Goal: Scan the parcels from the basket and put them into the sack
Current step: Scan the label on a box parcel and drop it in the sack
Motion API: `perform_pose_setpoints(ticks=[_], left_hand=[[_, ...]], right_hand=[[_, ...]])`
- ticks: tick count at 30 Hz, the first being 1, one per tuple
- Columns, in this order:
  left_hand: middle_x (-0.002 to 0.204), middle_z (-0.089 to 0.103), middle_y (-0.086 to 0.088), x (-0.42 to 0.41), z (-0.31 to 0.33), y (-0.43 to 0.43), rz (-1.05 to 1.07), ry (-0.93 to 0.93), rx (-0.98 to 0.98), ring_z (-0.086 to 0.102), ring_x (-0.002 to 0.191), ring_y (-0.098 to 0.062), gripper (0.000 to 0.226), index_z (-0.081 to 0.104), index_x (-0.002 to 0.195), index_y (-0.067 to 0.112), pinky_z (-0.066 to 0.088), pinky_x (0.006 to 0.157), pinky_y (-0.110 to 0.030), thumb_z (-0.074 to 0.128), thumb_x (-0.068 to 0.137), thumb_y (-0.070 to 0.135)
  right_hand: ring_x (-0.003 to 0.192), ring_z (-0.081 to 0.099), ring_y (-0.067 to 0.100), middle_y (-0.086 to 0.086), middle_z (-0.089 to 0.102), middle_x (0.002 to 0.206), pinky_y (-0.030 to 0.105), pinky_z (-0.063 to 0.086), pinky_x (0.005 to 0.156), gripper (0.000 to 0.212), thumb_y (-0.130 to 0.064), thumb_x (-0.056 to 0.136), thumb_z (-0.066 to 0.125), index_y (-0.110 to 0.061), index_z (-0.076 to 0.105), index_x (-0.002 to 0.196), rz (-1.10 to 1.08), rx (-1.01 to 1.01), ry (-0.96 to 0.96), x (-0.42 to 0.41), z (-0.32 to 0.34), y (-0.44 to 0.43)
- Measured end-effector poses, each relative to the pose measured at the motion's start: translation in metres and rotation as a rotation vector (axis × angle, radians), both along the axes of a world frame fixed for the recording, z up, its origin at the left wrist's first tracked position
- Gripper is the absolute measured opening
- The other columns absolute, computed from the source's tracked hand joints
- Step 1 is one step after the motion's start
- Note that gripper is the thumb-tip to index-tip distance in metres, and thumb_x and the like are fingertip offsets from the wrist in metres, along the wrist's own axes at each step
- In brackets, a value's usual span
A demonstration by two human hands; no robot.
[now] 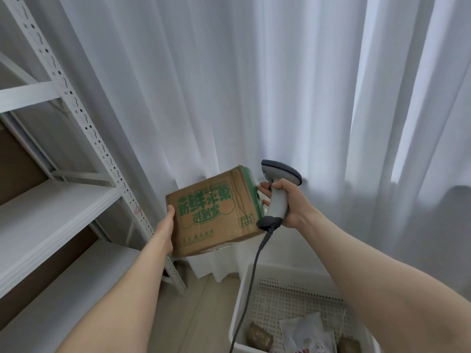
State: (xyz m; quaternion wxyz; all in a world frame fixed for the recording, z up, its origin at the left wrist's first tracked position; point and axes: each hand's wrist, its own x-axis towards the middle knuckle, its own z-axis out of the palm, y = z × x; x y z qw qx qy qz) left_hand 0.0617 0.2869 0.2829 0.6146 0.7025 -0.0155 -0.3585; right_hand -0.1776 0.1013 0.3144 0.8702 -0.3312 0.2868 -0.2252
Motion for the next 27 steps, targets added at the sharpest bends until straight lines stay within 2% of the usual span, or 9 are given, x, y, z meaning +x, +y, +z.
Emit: perform_pose_setpoints(ticks=[3, 7, 10, 15, 18, 20, 22, 24, 27], left_hand=[[0.104, 0.070, -0.011, -0.002, 0.003, 0.000, 0.010, 0.005, -0.022, 0.065, 0.097, -0.033, 0.054, 0.066, 0.102, 0.023, 0.046, 0.095, -0.054, 0.040, 0.089, 0.068], [0.093, 0.073, -0.007, -0.006, 0.012, -0.003, -0.050, 0.022, -0.052, 0.069, 0.090, -0.030, 0.043, 0.066, 0.102, 0.023, 0.055, 0.078, -0.046, 0.053, 0.087, 0.061], [0.079, 0.069, -0.002, -0.011, 0.022, -0.007, -0.048, -0.010, -0.067, 0.065, 0.079, -0.020, 0.033, 0.063, 0.095, 0.020, 0.050, 0.065, -0.033, 0.060, 0.084, 0.051], [0.105, 0.061, 0.000, -0.018, 0.040, -0.015, -0.132, -0.123, -0.009, 0.052, 0.099, -0.016, 0.039, 0.058, 0.100, 0.024, 0.042, 0.087, -0.045, 0.064, 0.078, 0.055], [0.114, 0.062, 0.001, -0.021, 0.042, -0.014, -0.262, -0.177, 0.005, 0.052, 0.108, -0.017, 0.045, 0.057, 0.115, 0.027, 0.039, 0.092, -0.045, 0.070, 0.077, 0.046], [0.122, 0.061, -0.001, -0.024, 0.037, -0.014, -0.324, -0.233, -0.007, 0.051, 0.114, -0.020, 0.056, 0.053, 0.130, 0.028, 0.038, 0.096, -0.044, 0.073, 0.078, 0.024], [0.128, 0.059, -0.004, -0.029, 0.029, -0.017, -0.269, -0.279, -0.006, 0.053, 0.110, -0.021, 0.062, 0.048, 0.137, 0.020, 0.042, 0.090, -0.038, 0.070, 0.080, 0.006], [0.127, 0.060, -0.006, -0.035, 0.022, -0.019, -0.198, -0.313, 0.009, 0.056, 0.102, -0.019, 0.055, 0.052, 0.133, 0.013, 0.044, 0.081, -0.032, 0.068, 0.082, 0.003], [0.125, 0.058, -0.001, -0.040, 0.009, -0.020, -0.198, -0.258, 0.034, 0.049, 0.115, -0.023, 0.051, 0.055, 0.131, 0.023, 0.035, 0.095, -0.050, 0.070, 0.083, 0.016]], right_hand=[[0.084, 0.059, 0.013, -0.002, 0.075, 0.103, 0.025, 0.048, 0.080, 0.017, -0.020, 0.084, 0.056, -0.011, 0.067, 0.093, -0.004, -0.006, -0.028, 0.000, 0.001, -0.002], [0.066, 0.067, 0.017, -0.003, 0.073, 0.086, 0.028, 0.055, 0.061, 0.013, -0.022, 0.085, 0.056, -0.018, 0.067, 0.092, 0.007, -0.022, -0.003, -0.003, 0.001, -0.003], [0.076, 0.067, 0.024, 0.002, 0.071, 0.087, 0.034, 0.054, 0.069, 0.006, -0.024, 0.083, 0.058, -0.024, 0.064, 0.083, 0.057, -0.092, 0.103, -0.008, -0.003, -0.004], [0.084, 0.065, 0.030, 0.006, 0.072, 0.087, 0.043, 0.049, 0.086, 0.006, -0.026, 0.078, 0.062, -0.020, 0.063, 0.079, -0.017, -0.006, 0.188, -0.010, -0.008, 0.002], [0.072, 0.065, 0.028, 0.007, 0.072, 0.070, 0.038, 0.053, 0.073, 0.007, -0.023, 0.081, 0.061, -0.017, 0.063, 0.080, -0.104, 0.063, 0.160, -0.011, -0.010, 0.002], [0.063, 0.061, 0.024, 0.005, 0.067, 0.058, 0.035, 0.053, 0.063, 0.007, -0.021, 0.082, 0.061, -0.016, 0.060, 0.078, -0.183, 0.115, 0.148, -0.012, -0.011, -0.002], [0.060, 0.060, 0.022, 0.003, 0.063, 0.056, 0.033, 0.052, 0.059, 0.007, -0.020, 0.081, 0.063, -0.016, 0.058, 0.079, -0.227, 0.106, 0.166, -0.012, -0.011, -0.005], [0.066, 0.061, 0.023, 0.002, 0.064, 0.067, 0.037, 0.055, 0.070, 0.005, -0.020, 0.081, 0.063, -0.017, 0.059, 0.082, -0.231, 0.081, 0.172, -0.010, -0.010, -0.006], [0.078, 0.063, 0.026, 0.002, 0.064, 0.079, 0.047, 0.052, 0.092, 0.002, -0.019, 0.082, 0.060, -0.020, 0.059, 0.083, -0.236, 0.084, 0.165, -0.012, -0.011, -0.008]])
